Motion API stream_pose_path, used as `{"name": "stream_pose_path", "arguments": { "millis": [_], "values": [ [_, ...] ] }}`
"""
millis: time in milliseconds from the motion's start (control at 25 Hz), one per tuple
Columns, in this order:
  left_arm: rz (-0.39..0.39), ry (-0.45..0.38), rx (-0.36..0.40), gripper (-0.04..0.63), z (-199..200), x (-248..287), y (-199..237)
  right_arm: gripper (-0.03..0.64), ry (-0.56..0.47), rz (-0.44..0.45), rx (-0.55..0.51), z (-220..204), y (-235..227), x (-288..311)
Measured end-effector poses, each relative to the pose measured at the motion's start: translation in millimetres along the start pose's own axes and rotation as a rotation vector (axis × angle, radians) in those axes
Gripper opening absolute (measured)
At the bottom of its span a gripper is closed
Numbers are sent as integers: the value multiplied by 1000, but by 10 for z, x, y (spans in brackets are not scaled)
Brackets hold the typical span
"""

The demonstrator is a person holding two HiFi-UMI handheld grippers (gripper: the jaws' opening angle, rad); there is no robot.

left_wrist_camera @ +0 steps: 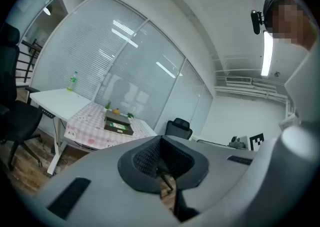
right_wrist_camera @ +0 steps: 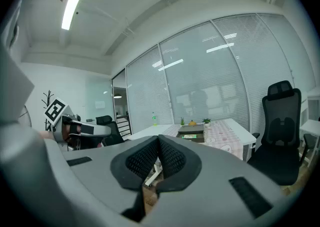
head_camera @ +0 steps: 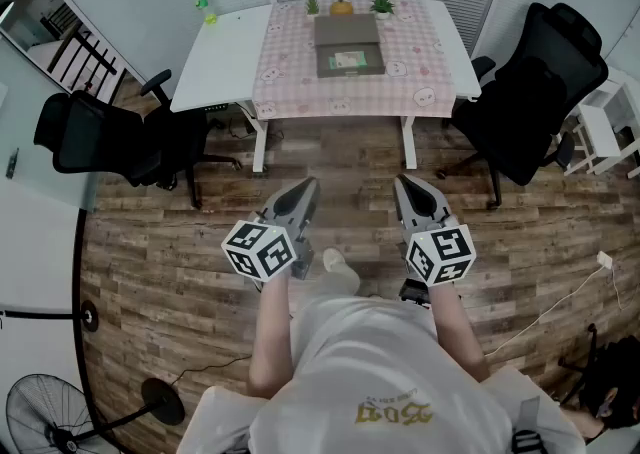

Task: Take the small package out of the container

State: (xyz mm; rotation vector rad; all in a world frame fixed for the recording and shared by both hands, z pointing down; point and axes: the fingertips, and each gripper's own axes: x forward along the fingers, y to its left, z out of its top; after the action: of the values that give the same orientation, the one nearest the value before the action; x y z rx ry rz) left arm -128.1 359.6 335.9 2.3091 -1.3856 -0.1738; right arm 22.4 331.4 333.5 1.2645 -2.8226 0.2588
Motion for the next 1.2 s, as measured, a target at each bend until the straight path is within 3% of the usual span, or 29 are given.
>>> {"name": "stream_pose_path", "arguments": {
  "millis": [400, 440, 480, 520, 560, 800, 1080, 1200],
  "values": [
    [25, -44, 26, 15, 68, -123, -50, 12, -17, -7, 23, 46, 6, -131],
    [29, -62, 45, 51, 86, -108, -67, 12, -18, -6, 21, 48, -3, -138],
    [34, -81, 65, 281, 108, -85, -84, 24, -9, 6, 17, 35, 3, -138],
    [42, -93, 84, 479, 123, -59, -95, 181, 10, 27, 14, 7, 19, -132],
    [52, -94, 101, 506, 128, -34, -103, 345, 30, 44, 16, -22, 30, -126],
    [57, -76, 129, 512, 115, 133, -183, 379, 43, 28, 28, -27, -206, -159],
    [53, -9, 96, 517, -26, 810, 206, 391, 96, -8, 82, -186, -823, 182],
    [46, -35, 85, 522, 93, 1239, 451, 393, 103, -22, 99, -197, -1168, 541]
  ]
}}
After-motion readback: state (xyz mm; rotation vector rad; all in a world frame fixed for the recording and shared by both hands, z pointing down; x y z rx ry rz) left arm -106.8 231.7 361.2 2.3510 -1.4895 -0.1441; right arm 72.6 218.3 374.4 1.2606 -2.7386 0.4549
